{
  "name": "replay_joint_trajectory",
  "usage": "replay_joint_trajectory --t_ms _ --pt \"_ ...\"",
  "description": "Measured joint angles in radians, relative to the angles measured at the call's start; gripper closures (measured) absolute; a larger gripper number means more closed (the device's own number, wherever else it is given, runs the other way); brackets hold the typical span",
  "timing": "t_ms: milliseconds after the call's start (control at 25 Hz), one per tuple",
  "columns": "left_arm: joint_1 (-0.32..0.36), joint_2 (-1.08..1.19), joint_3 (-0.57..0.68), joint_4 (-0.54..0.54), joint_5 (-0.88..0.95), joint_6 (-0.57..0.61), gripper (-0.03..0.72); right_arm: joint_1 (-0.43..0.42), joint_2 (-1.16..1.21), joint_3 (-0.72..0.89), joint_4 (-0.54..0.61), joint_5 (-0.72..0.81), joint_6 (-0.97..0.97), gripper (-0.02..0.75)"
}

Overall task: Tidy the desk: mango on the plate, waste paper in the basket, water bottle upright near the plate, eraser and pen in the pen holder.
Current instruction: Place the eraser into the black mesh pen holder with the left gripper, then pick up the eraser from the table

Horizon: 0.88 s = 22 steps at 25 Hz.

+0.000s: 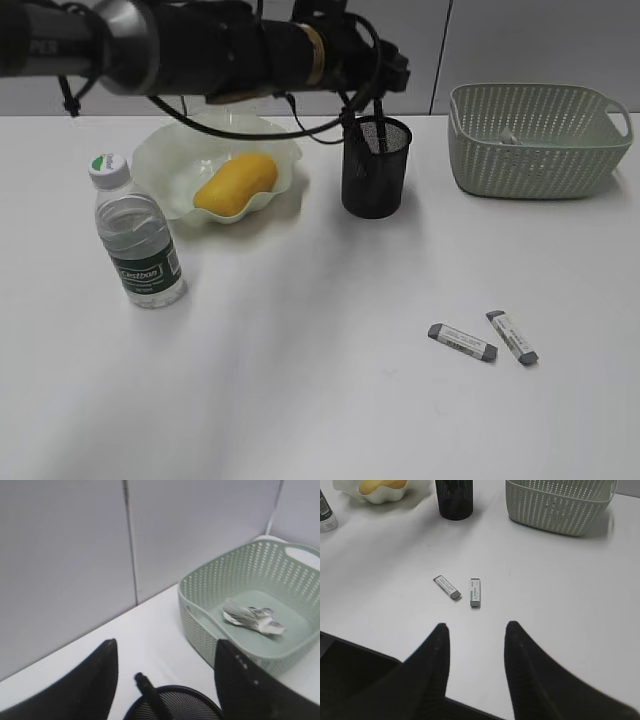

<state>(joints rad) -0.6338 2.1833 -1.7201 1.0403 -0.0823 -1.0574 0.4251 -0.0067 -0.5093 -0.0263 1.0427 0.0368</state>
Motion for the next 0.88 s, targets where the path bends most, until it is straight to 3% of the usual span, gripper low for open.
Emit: replay_joint_trajectory --t_ms 160,240,320,440,600,720,880 --pt "-0.059 -0.189 0.040 -0.065 0.288 0.056 0.235 0.000 0.000 0.000 0.000 0.000 0.000 0.434" --pt "-0.094 -0.296 0.090 -0.166 0.450 0.208 0.295 0.000 0.000 0.000 0.000 0.000 0.000 0.434" --pt "-0.115 -0.405 0.147 -0.337 0.606 0.415 0.356 0.000 0.000 0.000 0.000 0.000 0.000 0.434" --pt "-0.118 -0.583 0.305 -0.507 0.762 0.557 0.395 0.000 0.000 0.000 0.000 0.000 0.000 0.434" --pt "-0.120 -0.950 0.606 -0.645 0.812 0.596 0.397 0.000 0.000 0.000 0.000 0.000 0.000 0.434" --pt "-0.120 -1.256 0.797 -0.714 0.897 0.632 0.304 0.000 0.000 0.000 0.000 0.000 0.000 0.434" --pt "-0.120 -1.639 0.971 -0.807 1.065 0.683 0.094 0.000 0.000 0.000 0.000 0.000 -0.001 0.434"
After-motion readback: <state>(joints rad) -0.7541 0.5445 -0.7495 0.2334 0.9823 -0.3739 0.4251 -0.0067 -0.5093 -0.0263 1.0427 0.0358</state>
